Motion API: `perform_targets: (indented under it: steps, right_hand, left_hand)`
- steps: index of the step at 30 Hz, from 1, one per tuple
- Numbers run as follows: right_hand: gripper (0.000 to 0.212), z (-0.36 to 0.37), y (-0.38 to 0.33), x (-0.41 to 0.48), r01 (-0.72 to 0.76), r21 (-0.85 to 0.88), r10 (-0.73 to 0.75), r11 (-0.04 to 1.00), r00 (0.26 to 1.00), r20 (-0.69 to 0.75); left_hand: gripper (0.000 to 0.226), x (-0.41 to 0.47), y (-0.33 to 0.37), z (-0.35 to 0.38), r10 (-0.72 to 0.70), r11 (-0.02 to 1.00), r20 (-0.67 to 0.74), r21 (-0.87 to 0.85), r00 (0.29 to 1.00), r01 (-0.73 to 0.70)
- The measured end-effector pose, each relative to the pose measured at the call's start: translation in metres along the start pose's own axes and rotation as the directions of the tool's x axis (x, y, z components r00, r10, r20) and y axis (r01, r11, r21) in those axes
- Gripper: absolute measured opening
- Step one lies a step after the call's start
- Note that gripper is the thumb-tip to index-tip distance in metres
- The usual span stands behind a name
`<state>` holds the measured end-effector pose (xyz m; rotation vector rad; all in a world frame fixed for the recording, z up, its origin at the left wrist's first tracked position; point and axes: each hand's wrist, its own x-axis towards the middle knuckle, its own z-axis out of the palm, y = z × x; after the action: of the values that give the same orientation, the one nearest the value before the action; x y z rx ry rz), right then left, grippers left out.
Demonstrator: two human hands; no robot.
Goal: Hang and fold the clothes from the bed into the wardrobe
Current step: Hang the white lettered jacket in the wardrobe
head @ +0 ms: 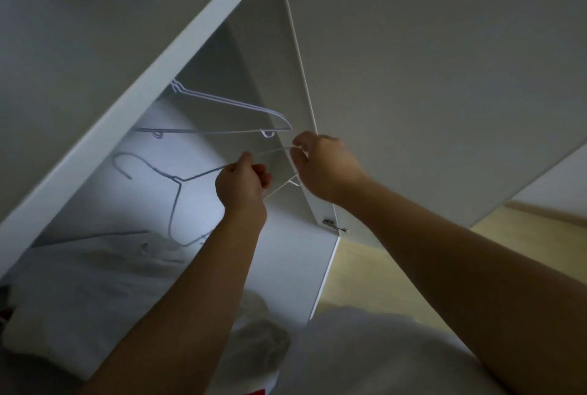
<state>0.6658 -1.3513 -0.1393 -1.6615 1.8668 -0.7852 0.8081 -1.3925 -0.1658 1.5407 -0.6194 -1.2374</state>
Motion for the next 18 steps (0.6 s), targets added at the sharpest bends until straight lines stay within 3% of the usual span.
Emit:
perform_targets:
  steps: [4,8,12,14,18]
  right_hand:
    - [0.03,-0.003,0.015,-0.022,0.037,-0.014,-0.037,0.999,0.999,-0.01]
    - [0.024,-0.018,0.038,-0.056,0.013,0.04,-0.013,0.999,1.0,0.003]
    - [0.045,-0.033,0.07,-0.106,-0.238,0.054,0.243,0.97,0.957,-0.159]
    - [0.057,-0.041,0.089,-0.136,-0.391,0.08,0.395,0.917,0.862,-0.318]
    - [0.059,-0.069,0.125,-0.204,-0.594,0.182,0.583,0.783,0.6,-0.547]
  left_hand:
    - [0.012,-0.018,-0.013,0.006,-0.375,0.917,0.127,-0.097,0.918,0.388]
    - [0.017,-0.04,-0.04,0.027,-0.586,0.809,0.254,0.129,0.769,0.574]
    - [0.02,-0.07,-0.072,0.059,-0.731,0.672,0.383,0.543,0.565,0.502]
    - [0.024,-0.091,-0.091,0.084,-0.8,0.576,0.386,0.709,0.46,0.407]
    - [0.035,-0.162,-0.132,0.134,-0.902,0.402,0.331,0.878,0.277,0.262]
